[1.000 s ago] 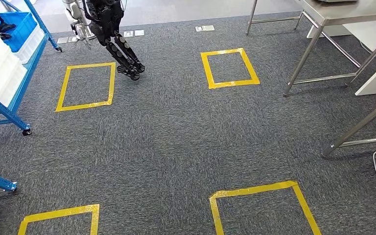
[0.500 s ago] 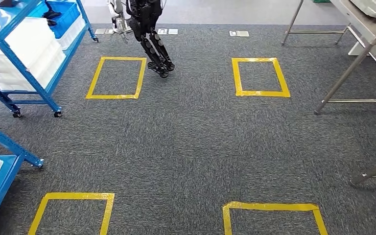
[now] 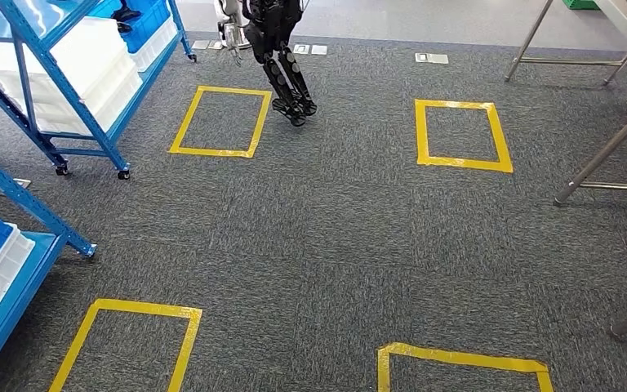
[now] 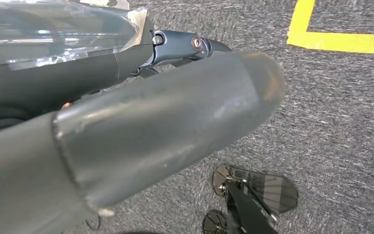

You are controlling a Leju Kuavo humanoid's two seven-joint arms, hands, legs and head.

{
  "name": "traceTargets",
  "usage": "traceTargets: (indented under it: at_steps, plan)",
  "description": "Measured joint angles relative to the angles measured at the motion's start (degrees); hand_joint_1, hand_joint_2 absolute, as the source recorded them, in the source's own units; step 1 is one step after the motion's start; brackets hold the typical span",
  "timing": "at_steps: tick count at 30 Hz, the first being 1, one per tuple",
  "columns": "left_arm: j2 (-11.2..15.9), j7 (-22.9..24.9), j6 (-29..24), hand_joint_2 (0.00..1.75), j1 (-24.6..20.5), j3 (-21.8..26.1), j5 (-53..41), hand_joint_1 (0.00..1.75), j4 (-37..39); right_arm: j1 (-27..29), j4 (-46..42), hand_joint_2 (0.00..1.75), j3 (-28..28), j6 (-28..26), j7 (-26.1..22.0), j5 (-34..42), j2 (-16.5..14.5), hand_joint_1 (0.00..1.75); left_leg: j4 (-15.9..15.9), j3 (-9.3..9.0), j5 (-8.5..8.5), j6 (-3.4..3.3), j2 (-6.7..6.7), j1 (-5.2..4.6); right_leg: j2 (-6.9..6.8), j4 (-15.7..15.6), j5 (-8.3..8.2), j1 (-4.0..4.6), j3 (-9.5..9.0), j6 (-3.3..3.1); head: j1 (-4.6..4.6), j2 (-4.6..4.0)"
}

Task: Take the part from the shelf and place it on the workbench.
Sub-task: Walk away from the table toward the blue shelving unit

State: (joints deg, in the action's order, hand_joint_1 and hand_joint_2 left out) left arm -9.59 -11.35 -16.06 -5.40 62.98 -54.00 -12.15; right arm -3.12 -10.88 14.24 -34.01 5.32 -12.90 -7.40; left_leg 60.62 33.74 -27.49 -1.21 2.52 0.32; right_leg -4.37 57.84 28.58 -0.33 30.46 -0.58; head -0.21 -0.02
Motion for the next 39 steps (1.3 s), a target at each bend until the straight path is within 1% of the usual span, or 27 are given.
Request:
traceTargets:
  at_steps: [1,2,4,5,6,8,10,11,12,13,14,15,17,19,21,23,25,26,27,28,30,31,32,34,35,37,39]
  plan:
    - [0.0,0.0,0.1,0.0,-0.1,-0.2,-0.1,0.0,0.0,0.0,0.0,0.0,0.2,-0.1,0.0,0.1,-0.1,0.0,-1.8,-0.9,0.31,-0.28,0.52,-0.25,-0.41,0.0,0.1,0.12,-0.06,0.19,-0.01,0.01]
    - [0.1,-0.1,0.2,0.0,-0.2,-0.4,-0.2,0.0,0.0,0.0,0.0,0.0,0.4,-0.1,0.1,0.2,-0.2,0.0,-2.2,-0.97,0.15,-0.48,0.4,-0.49,-0.82,0.0,0.2,0.17,-0.12,0.44,0.03,0.01]
    - [0.2,-0.5,0.4,0.0,-0.1,-0.7,-0.4,0.0,0.0,-0.1,0.0,0.0,0.8,-0.3,0.0,0.5,-0.4,0.0,-2.7,-1.15,0.48,-1.08,-0.7,-0.51,-1.37,-0.1,0.39,0.2,-0.3,0.98,-0.02,0.02]
    - [0.2,-0.7,0.5,0.0,0.0,-1.0,-0.7,0.0,0.0,-0.1,0.0,0.0,1.1,-0.5,-0.1,0.7,-0.5,0.0,-3.2,-1.46,0.77,-1.37,-1.21,-0.38,-0.73,0.6,0.81,0.16,-0.17,1.18,-0.01,0.01]
    - [0.3,-0.9,0.5,0.0,0.1,-1.2,-0.9,0.0,0.0,-0.1,0.0,0.0,1.3,-0.6,-0.2,0.9,-0.6,0.0,-3.7,-1.74,1.12,-1.69,-1.74,-0.2,0.35,2.3,1.75,0.17,0.49,1.2,-0.02,0.02]
    - [0.3,-1.2,0.6,0.0,0.0,-1.5,-1.2,0.0,0.0,0.1,-0.1,0.0,1.8,-0.9,-0.4,1.2,-0.6,0.0,-4.1,-1.97,1.47,-2.11,-2.77,-0.06,2.94,8.8,4.78,-0.09,3.47,0.86,0.16,0.01]
    - [0.3,-1.6,0.5,0.0,0.0,-1.6,-1.3,0.0,0.0,0.3,-0.1,0.0,2.3,-0.9,-0.7,1.5,-0.6,0.0,-4.1,-1.89,1.52,-2.23,-4.08,-0.08,3.81,15.4,7.06,-0.31,6.87,0.9,0.35,0.01]
    - [0.3,-1.8,0.3,0.0,0.0,-1.7,-1.3,0.0,0.0,0.5,-0.1,0.0,2.5,-0.9,-0.9,1.6,-0.6,0.0,-4.0,-1.9,1.5,-2.2,-4.81,-0.07,3.93,16.3,6.99,-0.39,7.42,1.28,0.38,0.01]
    - [0.3,-2.0,0.2,0.0,0.1,-1.7,-1.3,0.0,0.0,0.6,-0.1,0.0,2.7,-1.0,-1.2,1.7,-0.5,0.0,-4.0,-1.98,1.47,-2.14,-5.56,-0.04,4.06,14.9,5.98,-0.52,6.91,1.86,0.39,0.01]
    - [0.3,-2.1,0.0,0.0,0.1,-1.7,-1.3,0.0,0.0,0.6,-0.1,0.0,2.9,-1.0,-1.4,1.7,-0.5,0.0,-3.9,-2.09,1.39,-2.0,-6.24,0.0,4.44,11.4,4.28,-0.73,5.37,2.5,0.39,0.0]
    - [0.3,-2.3,-0.1,0.0,0.2,-1.7,-1.2,0.0,0.0,0.7,-0.1,0.0,3.0,-1.0,-1.6,1.7,-0.5,0.0,-3.8,-2.11,1.25,-1.75,-6.87,0.01,5.44,7.1,2.48,-1.01,3.53,3.1,0.44,0.0]
    - [0.4,-2.7,-0.2,0.0,0.2,-1.7,-1.0,0.0,0.0,0.7,0.0,0.0,3.0,-1.0,-1.8,1.7,-0.5,0.0,-3.5,-2.09,1.01,-1.4,-7.41,-0.05,6.28,3.5,1.03,-1.23,2.06,3.25,0.44,0.0]
    - [0.4,-3.3,-0.3,0.0,0.1,-1.7,-0.3,0.0,0.0,0.6,0.0,0.0,3.1,-0.9,-2.2,1.7,-0.5,0.0,-3.0,-1.88,0.61,-0.66,-8.21,-0.12,7.29,0.3,-0.07,-1.23,0.68,2.67,0.39,0.0]
    - [0.5,-3.6,-0.3,0.0,0.2,-1.6,0.4,0.0,0.0,0.4,0.0,0.0,3.1,-0.8,-2.3,1.6,-0.6,0.0,-3.0,-1.71,0.51,-0.09,-8.74,0.12,6.47,0.2,-0.21,-1.09,0.33,1.67,0.3,0.0]
    - [0.6,-3.9,-0.4,0.0,0.3,-1.4,1.3,0.0,0.0,0.4,0.0,0.0,3.1,-0.7,-2.4,1.6,-0.6,0.0,-1.1,-0.81,-0.66,0.4,-7.06,0.3,5.53,0.1,-0.37,-1.24,0.1,0.96,0.11,0.0]
    - [0.6,-4.5,-0.6,0.0,0.2,-1.1,2.6,0.0,0.0,0.6,0.0,0.0,3.1,-0.5,-2.5,1.3,-0.6,0.0,5.0,2.24,-3.97,0.84,-4.22,0.33,4.39,0.1,-0.27,-1.09,0.03,0.37,-0.24,0.01]
    - [0.6,-4.8,-1.1,0.0,0.2,-0.5,3.8,0.0,0.0,0.8,0.0,0.0,3.1,-0.2,-2.6,0.8,-0.6,0.0,12.4,6.18,-6.74,1.1,-3.09,0.41,3.12,0.1,-0.05,-0.77,0.01,-0.03,-0.4,0.01]
    - [0.6,-4.9,-1.2,0.0,0.2,-0.1,4.4,0.0,0.0,0.8,0.0,0.0,3.1,0.0,-2.7,0.7,-0.5,0.0,13.9,7.2,-6.71,1.12,-2.91,0.42,2.51,0.1,0.07,-0.66,-0.05,-0.17,-0.41,0.01]
    - [0.6,-5.1,-1.2,0.0,0.2,0.3,5.0,0.0,0.0,0.8,0.0,0.0,3.1,0.1,-2.9,0.5,-0.5,0.0,13.2,7.04,-5.56,1.03,-2.75,0.42,1.96,0.1,0.2,-0.59,-0.17,-0.24,-0.42,0.0]
    - [0.6,-5.3,-1.0,0.0,0.3,0.8,5.5,0.0,0.0,0.8,0.0,0.0,3.1,0.1,-3.0,0.4,-0.5,0.0,10.2,5.67,-3.59,0.83,-2.37,0.38,1.47,0.1,0.35,-0.54,-0.36,-0.25,-0.43,0.0]
    - [0.7,-5.8,-0.5,0.0,0.2,1.5,6.1,0.0,0.0,0.7,0.0,0.0,3.1,0.2,-3.3,0.1,-0.5,0.0,2.3,1.69,-0.08,0.21,-0.41,0.05,0.63,0.1,0.73,-0.27,-0.79,-0.03,-0.43,0.0]
    - [0.7,-6.0,-0.2,0.0,0.1,1.8,6.3,0.0,0.0,0.7,0.0,0.0,3.1,0.2,-3.3,0.0,-0.5,0.0,-0.4,0.39,0.69,-0.09,0.34,-0.2,0.25,0.1,0.91,-0.11,-0.94,0.19,-0.37,0.0]
    - [0.7,-6.2,-0.1,0.0,0.0,2.0,6.4,0.0,0.0,0.6,0.0,0.0,3.1,0.2,-3.4,-0.1,-0.5,0.0,-1.6,-0.17,0.8,-0.33,0.71,-0.45,-0.15,0.1,1.07,0.03,-1.05,0.42,-0.33,0.0]
    - [0.7,-6.6,0.1,0.0,0.0,2.3,6.5,0.0,0.0,0.5,0.0,0.0,3.1,0.3,-3.5,-0.1,-0.4,0.0,-2.1,-0.31,0.74,-0.84,-0.26,-0.76,-1.11,-0.2,1.26,0.15,-1.35,0.98,-0.29,0.0]
    - [0.7,-6.7,0.1,0.0,0.1,2.5,6.5,0.0,0.0,0.4,0.0,0.0,3.1,0.4,-3.6,-0.2,-0.4,0.0,-2.6,-0.65,0.98,-1.12,-0.81,-0.67,-1.1,0.0,1.45,0.14,-1.46,1.23,-0.27,0.0]
    - [0.7,-6.9,-0.1,0.0,0.1,2.8,6.5,0.0,0.0,0.3,0.0,0.0,3.1,0.6,-3.8,-0.2,-0.3,0.0,-3.7,-1.43,1.6,-1.74,-1.88,-0.29,0.78,2.8,2.96,0.12,-0.33,1.35,-0.14,0.01]
    - [0.7,-7.0,-0.4,0.0,0.0,3.0,6.6,0.0,0.0,0.4,0.0,0.0,3.1,0.7,-3.9,-0.3,-0.1,0.0,-4.1,-1.59,1.83,-2.01,-2.96,-0.1,3.21,9.9,5.86,-0.13,3.29,0.97,0.04,0.01]
